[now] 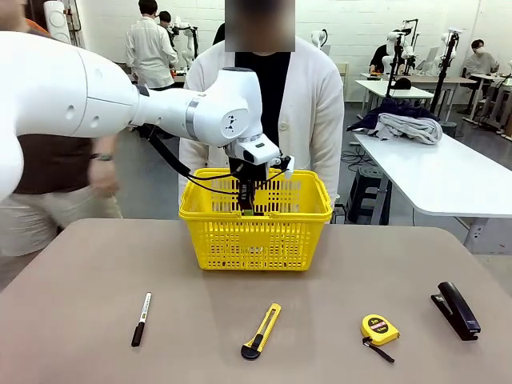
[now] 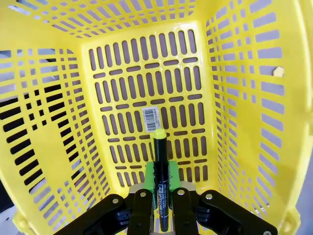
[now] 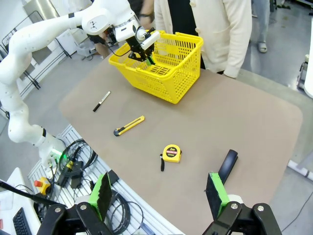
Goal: Place the items the person wants into the basket.
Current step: Pick up the item the person points to and place it in the Market Basket.
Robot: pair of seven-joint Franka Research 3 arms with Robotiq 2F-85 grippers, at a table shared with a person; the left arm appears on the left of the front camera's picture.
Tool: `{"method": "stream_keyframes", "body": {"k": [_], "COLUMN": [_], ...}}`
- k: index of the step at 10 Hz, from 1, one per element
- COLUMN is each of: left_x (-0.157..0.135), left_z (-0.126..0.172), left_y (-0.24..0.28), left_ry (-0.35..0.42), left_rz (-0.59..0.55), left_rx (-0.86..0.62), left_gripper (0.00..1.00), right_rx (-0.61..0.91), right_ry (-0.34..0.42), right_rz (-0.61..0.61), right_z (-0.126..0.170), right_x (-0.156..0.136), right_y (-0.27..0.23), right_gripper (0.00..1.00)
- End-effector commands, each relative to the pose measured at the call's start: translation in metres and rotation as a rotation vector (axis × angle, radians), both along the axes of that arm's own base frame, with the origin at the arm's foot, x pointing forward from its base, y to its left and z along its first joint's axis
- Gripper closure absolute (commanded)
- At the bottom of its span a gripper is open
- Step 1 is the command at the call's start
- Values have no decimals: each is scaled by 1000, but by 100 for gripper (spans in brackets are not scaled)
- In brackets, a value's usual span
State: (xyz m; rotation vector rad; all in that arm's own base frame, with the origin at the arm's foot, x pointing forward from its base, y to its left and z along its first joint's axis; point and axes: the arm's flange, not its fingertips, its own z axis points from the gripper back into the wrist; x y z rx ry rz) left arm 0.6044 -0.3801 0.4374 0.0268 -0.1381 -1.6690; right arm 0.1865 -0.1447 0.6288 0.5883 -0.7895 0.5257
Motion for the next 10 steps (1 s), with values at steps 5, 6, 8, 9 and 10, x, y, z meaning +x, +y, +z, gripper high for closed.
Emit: {"method": "stream_keyframes", "body": {"k": [5,6,8,9,10], "left_x": [8,9,10,10,10], "left_z": [-23,-25,-26,-26,-27], "left_y": [-10,-10,-10,-10,-10], "left_ry": [30,35,34,37,41], "left_rz": [-27,-28,-40,-45,-50], "left_rx": [53,56,53,55,56], "left_gripper": [88,88,28,28,0], "right_rx": [-1,-1,-1,-1,-1], "right_ry": [2,2,2,2,2], "right_rz": [3,3,3,3,3], "right_z": [-2,-2,-2,-2,-2], "right_x": [0,0,0,0,0], "right_y": [1,1,1,1,1], "right_gripper": [0,0,0,0,0]}}
